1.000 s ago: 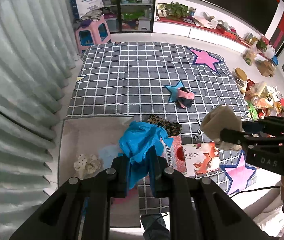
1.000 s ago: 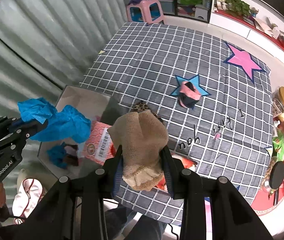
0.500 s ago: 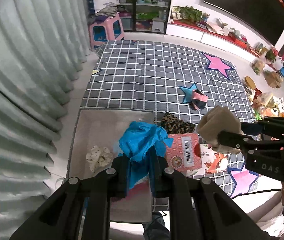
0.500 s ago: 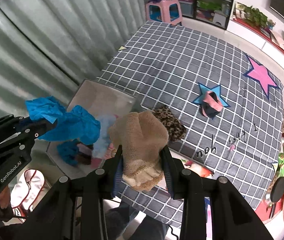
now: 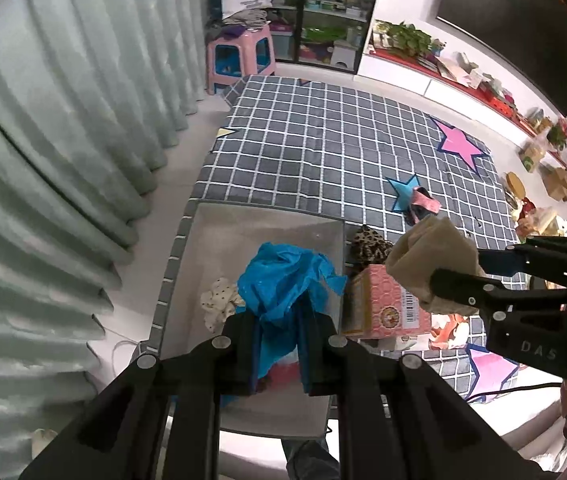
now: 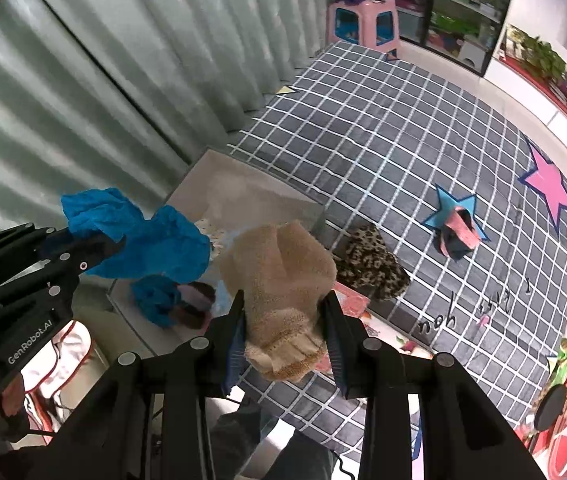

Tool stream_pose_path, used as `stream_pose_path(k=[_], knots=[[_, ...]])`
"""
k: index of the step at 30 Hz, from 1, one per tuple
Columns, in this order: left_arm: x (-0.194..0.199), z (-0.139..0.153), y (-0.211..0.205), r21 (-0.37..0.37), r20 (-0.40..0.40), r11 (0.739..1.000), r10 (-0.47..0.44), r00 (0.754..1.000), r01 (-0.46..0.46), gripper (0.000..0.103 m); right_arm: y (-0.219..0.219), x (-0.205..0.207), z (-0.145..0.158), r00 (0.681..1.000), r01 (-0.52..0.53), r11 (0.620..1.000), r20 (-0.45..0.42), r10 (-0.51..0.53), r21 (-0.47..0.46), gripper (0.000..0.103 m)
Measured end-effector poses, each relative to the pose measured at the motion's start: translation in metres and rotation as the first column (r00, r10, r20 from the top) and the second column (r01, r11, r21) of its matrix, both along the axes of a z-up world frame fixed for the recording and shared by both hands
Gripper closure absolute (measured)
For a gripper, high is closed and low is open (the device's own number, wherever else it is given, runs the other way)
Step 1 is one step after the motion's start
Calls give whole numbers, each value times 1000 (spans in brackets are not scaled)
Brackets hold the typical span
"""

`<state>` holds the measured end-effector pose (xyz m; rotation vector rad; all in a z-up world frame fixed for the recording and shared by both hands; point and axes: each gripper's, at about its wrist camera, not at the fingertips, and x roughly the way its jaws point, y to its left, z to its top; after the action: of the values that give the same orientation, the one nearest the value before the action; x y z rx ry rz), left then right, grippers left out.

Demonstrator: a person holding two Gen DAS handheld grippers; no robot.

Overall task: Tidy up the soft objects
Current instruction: 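Lower blue glove and beige sock into the white box and open both tools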

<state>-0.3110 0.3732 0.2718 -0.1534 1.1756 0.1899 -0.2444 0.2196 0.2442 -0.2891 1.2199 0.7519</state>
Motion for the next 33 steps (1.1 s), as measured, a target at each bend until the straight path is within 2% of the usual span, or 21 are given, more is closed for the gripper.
stream_pose_path(k=[16, 33], knots=[[-17, -10, 35, -15, -10, 996, 89, 996, -89, 86, 45, -8, 0, 995, -104, 994, 4, 104, -30, 66], [-33, -25, 59, -22, -53, 988, 153, 987, -154, 86, 87, -19, -9, 979, -203, 978, -14, 202, -52, 66]])
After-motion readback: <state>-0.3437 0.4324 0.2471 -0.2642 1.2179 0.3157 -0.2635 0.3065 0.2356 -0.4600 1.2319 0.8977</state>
